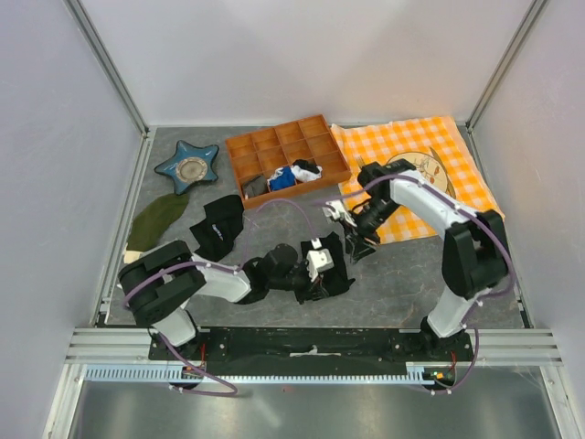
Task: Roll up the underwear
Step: Roll the underwear to the center of the board.
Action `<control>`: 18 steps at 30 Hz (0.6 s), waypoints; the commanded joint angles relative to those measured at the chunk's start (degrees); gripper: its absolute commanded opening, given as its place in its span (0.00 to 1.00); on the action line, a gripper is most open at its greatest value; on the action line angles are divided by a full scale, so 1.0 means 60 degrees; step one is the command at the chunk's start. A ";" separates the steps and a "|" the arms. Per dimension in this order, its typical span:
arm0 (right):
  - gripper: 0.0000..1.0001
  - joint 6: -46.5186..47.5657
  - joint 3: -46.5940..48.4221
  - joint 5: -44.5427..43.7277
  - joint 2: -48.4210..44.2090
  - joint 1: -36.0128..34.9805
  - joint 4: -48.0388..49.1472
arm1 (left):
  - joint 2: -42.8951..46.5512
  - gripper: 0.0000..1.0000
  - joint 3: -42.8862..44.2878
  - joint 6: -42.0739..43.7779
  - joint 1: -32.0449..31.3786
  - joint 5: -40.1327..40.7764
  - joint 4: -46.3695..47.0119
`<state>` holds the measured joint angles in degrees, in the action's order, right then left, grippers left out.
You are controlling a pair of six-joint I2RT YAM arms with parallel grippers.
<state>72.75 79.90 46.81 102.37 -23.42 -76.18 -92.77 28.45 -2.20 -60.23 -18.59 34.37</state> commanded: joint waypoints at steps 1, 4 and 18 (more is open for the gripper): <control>0.48 0.2710 -0.1941 0.0226 -0.1734 -0.0081 0.0198 | -0.0840 0.02 -0.0318 -0.1859 0.1069 -0.2905 -0.1421; 0.57 0.3592 -0.3480 0.0227 -0.2759 -0.0329 0.1440 | -0.1629 0.02 0.0121 -0.2620 0.1714 -0.3872 -0.1583; 0.65 0.0897 -0.6636 -0.2877 -0.4303 -0.2863 0.8097 | -0.3200 0.02 0.1543 -0.4204 0.2860 -0.4797 -0.2139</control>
<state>80.09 41.58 35.18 75.18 -39.05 -37.95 -108.31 38.63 -25.02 -43.44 -53.08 32.16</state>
